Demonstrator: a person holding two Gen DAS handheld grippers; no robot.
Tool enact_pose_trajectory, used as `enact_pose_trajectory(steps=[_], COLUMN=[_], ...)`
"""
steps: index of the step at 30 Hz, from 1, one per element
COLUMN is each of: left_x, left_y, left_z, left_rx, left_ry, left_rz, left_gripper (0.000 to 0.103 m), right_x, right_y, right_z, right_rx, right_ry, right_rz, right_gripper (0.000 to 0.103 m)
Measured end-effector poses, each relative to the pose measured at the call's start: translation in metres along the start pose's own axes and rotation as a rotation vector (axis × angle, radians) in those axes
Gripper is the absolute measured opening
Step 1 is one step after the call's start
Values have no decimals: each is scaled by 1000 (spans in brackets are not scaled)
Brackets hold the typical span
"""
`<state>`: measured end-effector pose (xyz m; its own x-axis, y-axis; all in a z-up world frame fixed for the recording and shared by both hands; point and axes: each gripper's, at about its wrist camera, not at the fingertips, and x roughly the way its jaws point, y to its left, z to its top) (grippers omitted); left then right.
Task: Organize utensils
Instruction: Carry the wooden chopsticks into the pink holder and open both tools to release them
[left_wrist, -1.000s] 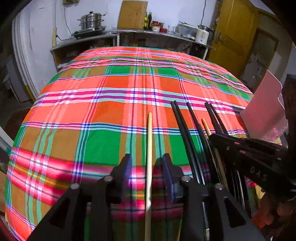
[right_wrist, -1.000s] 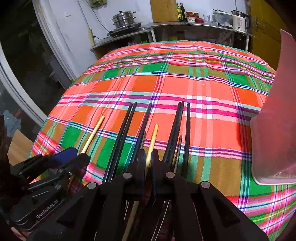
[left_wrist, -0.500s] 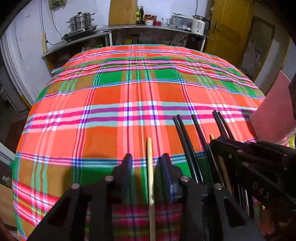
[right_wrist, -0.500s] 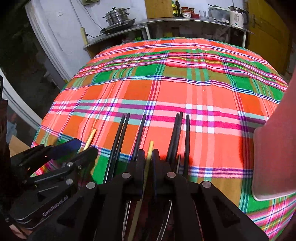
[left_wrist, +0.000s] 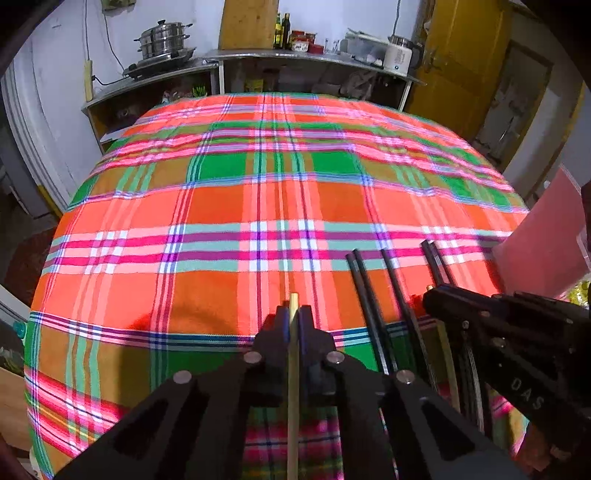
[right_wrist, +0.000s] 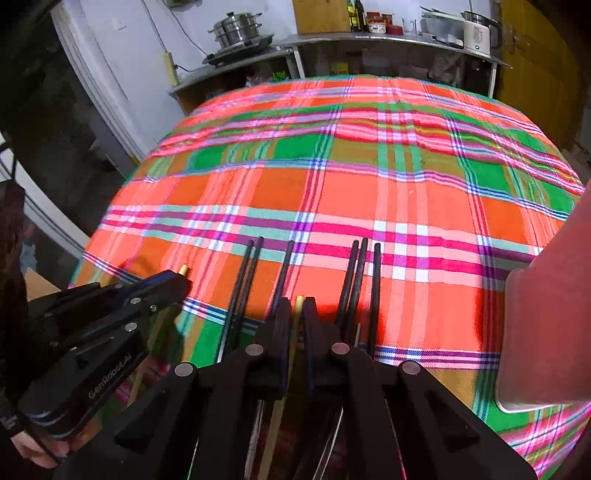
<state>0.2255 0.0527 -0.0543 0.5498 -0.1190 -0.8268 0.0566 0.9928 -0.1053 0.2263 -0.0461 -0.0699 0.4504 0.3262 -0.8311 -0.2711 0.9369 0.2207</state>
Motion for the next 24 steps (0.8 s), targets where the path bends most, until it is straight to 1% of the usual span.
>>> enact_pose_trajectory(steps=[3,8,14,18,24], left_x=[-18,-59,-105,-127,-151], left_y=[1,-2,-13,-21,-33], left_z=[4,15,21,20,19], left_rx=[-4,-1,19,37,44], left_ry=[-28,-100,-177,-210,-241], left_rz=[-21,-43,-57,-66,-90], left_gripper=[6,6,6,6,6], right_x=[-16,-54,-98,-122,-159], right_y=[3,8,13,13,9], right_z=[1,4,6,3,-5], right_rx=[-8,-21,-33,-38,-39], right_ry=[-35,-114,-201,-245,-318], right_rz=[11,37,52,55,56], right_gripper=[6,6,5,5,5])
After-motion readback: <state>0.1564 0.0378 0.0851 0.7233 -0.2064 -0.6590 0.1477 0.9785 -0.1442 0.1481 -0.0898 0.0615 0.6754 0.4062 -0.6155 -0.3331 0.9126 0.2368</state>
